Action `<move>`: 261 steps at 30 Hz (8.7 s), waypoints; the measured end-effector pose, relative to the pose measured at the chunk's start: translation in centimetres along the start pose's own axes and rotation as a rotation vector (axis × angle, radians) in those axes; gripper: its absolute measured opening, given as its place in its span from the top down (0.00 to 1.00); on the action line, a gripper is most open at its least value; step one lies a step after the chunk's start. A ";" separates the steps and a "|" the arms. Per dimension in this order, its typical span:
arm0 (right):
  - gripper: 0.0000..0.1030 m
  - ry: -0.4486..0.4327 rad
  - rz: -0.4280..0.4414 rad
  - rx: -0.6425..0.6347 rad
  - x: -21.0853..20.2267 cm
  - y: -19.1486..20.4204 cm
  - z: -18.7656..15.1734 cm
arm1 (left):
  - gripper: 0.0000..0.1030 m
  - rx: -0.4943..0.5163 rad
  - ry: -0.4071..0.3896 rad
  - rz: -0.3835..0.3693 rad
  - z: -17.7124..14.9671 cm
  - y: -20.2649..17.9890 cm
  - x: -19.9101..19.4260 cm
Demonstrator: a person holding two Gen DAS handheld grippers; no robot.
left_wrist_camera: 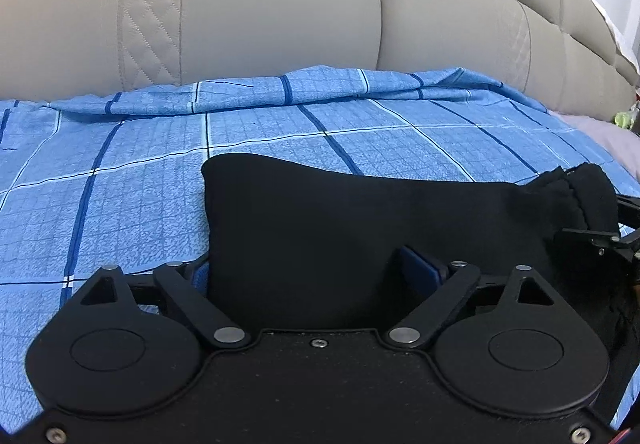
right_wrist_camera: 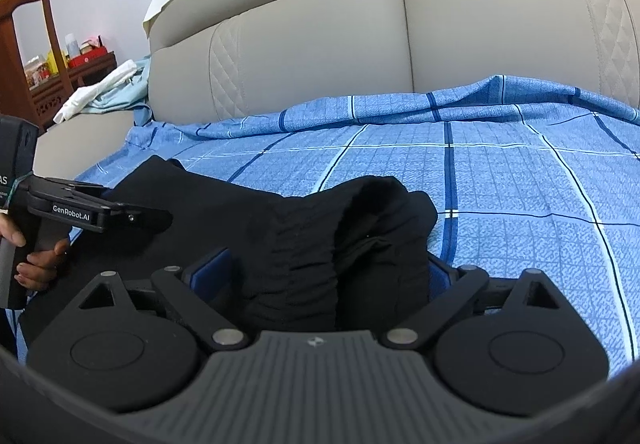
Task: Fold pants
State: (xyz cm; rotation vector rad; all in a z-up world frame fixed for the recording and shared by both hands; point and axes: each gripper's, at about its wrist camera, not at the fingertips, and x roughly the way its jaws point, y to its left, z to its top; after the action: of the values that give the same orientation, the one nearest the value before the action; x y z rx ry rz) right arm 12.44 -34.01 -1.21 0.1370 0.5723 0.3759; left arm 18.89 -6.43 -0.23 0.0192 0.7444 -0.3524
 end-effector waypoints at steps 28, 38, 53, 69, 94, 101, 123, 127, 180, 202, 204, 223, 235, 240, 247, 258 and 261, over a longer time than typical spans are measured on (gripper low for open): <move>0.47 -0.010 -0.074 0.048 -0.2 0.9 0.1 | 0.61 -0.083 -0.070 0.046 0.0 0.6 -0.9; 0.67 -0.018 -0.139 0.003 -0.5 4.2 1.0 | 0.85 -0.020 -0.205 0.119 -0.5 -1.7 -4.8; 0.71 -0.134 -0.104 -0.078 -0.8 10.2 4.7 | 0.86 -0.018 -0.333 0.224 0.6 1.5 -11.3; 0.70 -0.068 -0.083 -0.060 8.8 11.2 9.4 | 0.86 -0.041 -0.241 0.332 6.3 9.1 -4.1; 0.30 0.043 -0.146 0.025 13.1 8.4 8.0 | 0.58 -0.088 -0.050 0.378 5.2 11.7 3.2; 0.11 0.055 -0.140 0.068 10.9 8.3 7.8 | 0.28 -0.108 -0.022 0.404 5.1 12.3 1.5; 0.28 0.011 -0.222 0.034 2.2 13.0 -0.2 | 0.12 -0.202 0.039 0.300 -4.8 11.5 -9.2; 0.25 0.006 -0.217 0.028 1.5 13.2 -0.6 | 0.12 -0.161 0.030 0.312 -5.3 11.0 -10.1; 0.31 -0.082 -0.403 -0.197 10.1 19.2 1.6 | 0.79 -0.124 -0.083 0.340 5.4 11.4 3.9; 0.00 -0.175 -0.339 -0.075 -2.1 21.2 -4.6 | 0.12 -0.181 -0.100 0.357 -7.5 4.8 -12.8; 0.00 -0.163 -0.344 -0.082 -2.3 21.4 -5.2 | 0.10 -0.191 -0.095 0.358 -8.5 4.5 -13.4; 0.00 -0.054 -0.397 -0.094 -0.5 21.0 -8.1 | 0.00 -0.171 -0.036 0.366 -11.6 3.2 -12.0; 0.00 -0.105 -0.387 -0.108 0.6 21.5 -8.5 | 0.00 -0.146 -0.051 0.326 -11.5 3.7 -11.6; 0.00 -0.119 -0.384 -0.108 0.6 21.4 -8.7 | 0.00 -0.145 -0.051 0.321 -11.4 3.9 -11.5; 0.00 -0.123 -0.381 -0.110 0.6 21.4 -8.8 | 0.00 -0.153 -0.055 0.327 -11.3 3.9 -11.3; 0.00 -0.133 -0.379 -0.116 0.6 21.4 -8.9 | 0.00 -0.143 -0.059 0.320 -11.4 4.1 -11.4; 0.00 -0.134 -0.378 -0.116 0.6 21.4 -8.9 | 0.00 -0.142 -0.057 0.321 -11.4 4.1 -11.4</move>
State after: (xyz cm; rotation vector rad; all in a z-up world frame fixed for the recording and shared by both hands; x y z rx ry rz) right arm 1.36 -13.83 -4.00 -0.0582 0.4313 0.0310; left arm 4.97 2.52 -1.47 -0.0051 0.6951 0.0066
